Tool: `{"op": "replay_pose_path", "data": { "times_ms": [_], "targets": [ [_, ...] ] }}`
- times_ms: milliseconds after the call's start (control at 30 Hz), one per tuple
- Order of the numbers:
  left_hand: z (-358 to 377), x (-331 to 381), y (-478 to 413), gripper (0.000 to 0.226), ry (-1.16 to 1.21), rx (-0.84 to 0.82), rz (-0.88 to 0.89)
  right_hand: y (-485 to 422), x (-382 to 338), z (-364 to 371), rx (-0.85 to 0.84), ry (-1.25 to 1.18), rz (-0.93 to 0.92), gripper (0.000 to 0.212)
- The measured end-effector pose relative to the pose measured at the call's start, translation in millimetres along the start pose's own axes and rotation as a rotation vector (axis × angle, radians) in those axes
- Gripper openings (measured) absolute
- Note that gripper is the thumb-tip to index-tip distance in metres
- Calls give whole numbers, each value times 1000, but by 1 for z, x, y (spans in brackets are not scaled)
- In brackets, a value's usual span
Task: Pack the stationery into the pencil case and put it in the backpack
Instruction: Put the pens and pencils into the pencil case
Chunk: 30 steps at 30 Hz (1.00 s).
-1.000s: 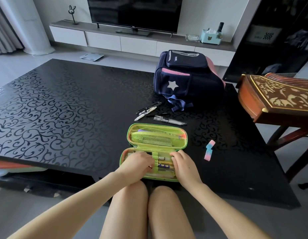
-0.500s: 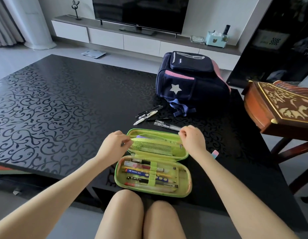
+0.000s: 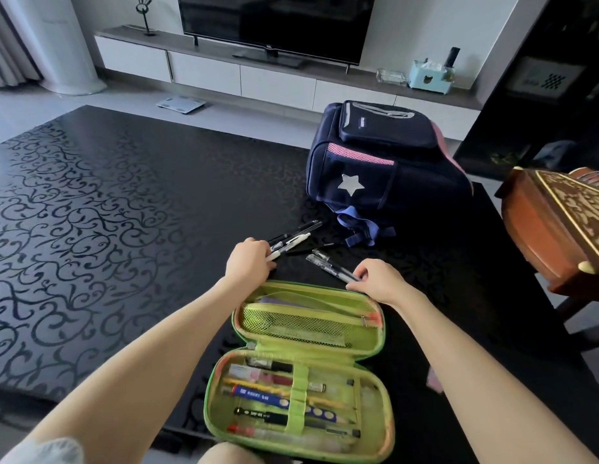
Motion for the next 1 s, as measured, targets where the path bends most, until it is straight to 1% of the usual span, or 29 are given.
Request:
{"op": "replay_pose_path", "data": {
  "times_ms": [133, 200, 267, 333, 400, 433, 500, 567, 700, 767, 833, 900, 1000],
  "targets": [
    [5, -3, -6, 10, -69, -29, 20, 1, -7, -1, 33, 30, -43, 21],
    [-3, -4, -1, 10, -80, -18, 28, 4, -9, 0, 54, 17, -53, 19],
    [-21, -6, 8, 10, -37, 46, 45, 10, -7, -8, 122, -37, -54, 18],
    [-45, -7, 26, 9, 44, 109, 79, 24, -5, -23, 225, -113, -66, 16],
    [-63, -6, 53, 7, 136, 116, 135, 46, -5, -39, 304, -210, -85, 15],
    [-68, -5, 70, 6, 176, 96, 173, 59, -3, -43, 316, -272, -81, 14],
    [-68, -2, 107, 5, 249, 25, 243, 85, -2, -45, 306, -387, -76, 14],
    [-59, 2, 145, 6, 285, -56, 305, 115, -4, -39, 264, -428, -83, 13],
    [-27, 17, 197, 9, 187, -211, 444, 170, -14, -7, 97, -445, -75, 13],
    [-14, 15, 209, 8, 133, -269, 434, 191, -24, 9, 28, -465, -129, 14],
    [-9, 12, 210, 11, 93, -260, 412, 203, -32, 22, -11, -417, -182, 16],
    [-9, 13, 209, 15, 87, -251, 408, 209, -35, 33, -18, -340, -202, 23],
    [-8, 15, 208, 24, 134, -302, 395, 213, -34, 47, -8, -267, -201, 34]
  ]
}}
Point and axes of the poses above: each hand's wrist, its own y-axis away from the middle knuckle, its own z-axis out of the palm, x = y × z, the point moved 10 cm from there along -y, towards the middle knuckle, and after that the axes turned 5 degrees about -y, right-handed, at the moved point
